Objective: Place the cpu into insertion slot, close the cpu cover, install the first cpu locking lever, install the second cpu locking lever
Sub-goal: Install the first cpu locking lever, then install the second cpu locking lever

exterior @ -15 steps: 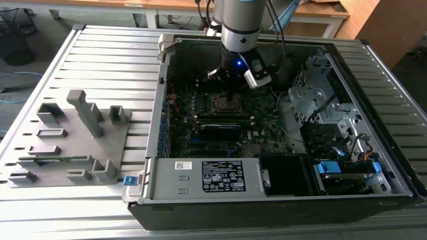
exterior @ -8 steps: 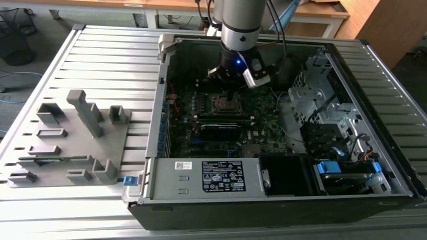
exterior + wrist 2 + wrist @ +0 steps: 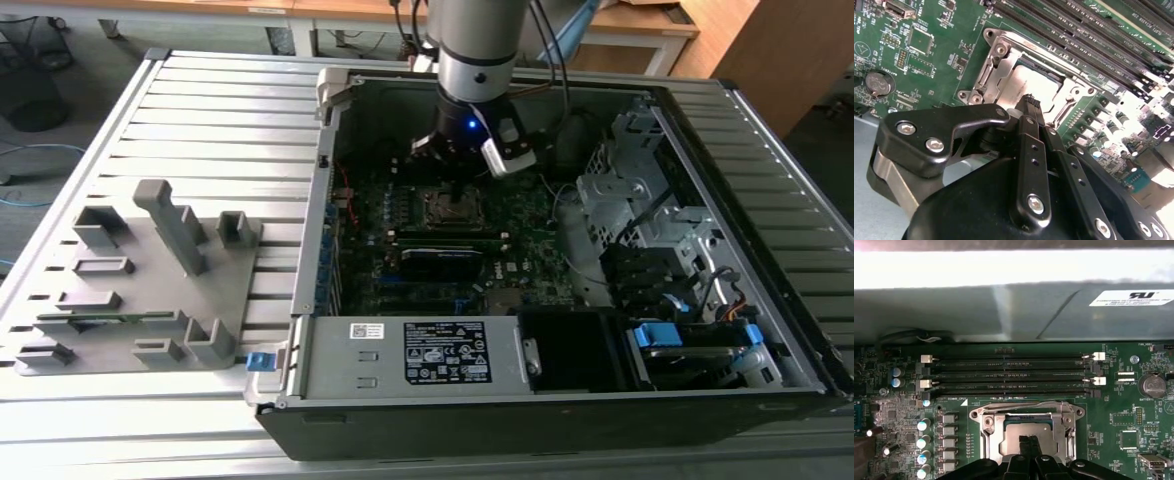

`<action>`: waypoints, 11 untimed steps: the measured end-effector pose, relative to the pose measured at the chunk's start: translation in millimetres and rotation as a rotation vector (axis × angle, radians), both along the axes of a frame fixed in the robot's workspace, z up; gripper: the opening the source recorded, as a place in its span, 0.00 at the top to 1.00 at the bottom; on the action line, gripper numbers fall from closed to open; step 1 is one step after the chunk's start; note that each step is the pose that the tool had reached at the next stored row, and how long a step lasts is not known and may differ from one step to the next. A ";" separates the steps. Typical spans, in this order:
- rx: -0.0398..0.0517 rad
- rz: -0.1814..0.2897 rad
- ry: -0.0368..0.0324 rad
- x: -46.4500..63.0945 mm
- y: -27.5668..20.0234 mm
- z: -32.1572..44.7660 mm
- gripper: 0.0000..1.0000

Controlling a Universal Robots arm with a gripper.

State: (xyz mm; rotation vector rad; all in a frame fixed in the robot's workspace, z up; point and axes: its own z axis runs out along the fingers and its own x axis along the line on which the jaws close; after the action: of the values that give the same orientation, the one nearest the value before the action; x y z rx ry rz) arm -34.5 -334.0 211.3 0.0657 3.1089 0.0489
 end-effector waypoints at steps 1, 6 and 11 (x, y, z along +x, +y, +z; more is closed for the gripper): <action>0.0000 0.000 0.0001 -0.4 -0.6 0.0 0.89; 0.0001 0.000 0.0000 -1.2 -2.1 -0.1 0.89; -0.0001 0.000 0.0001 -1.2 -3.3 0.0 0.89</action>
State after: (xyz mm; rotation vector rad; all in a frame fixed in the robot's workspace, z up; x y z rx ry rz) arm -35.8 -337.3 211.3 0.0656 3.1090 0.0487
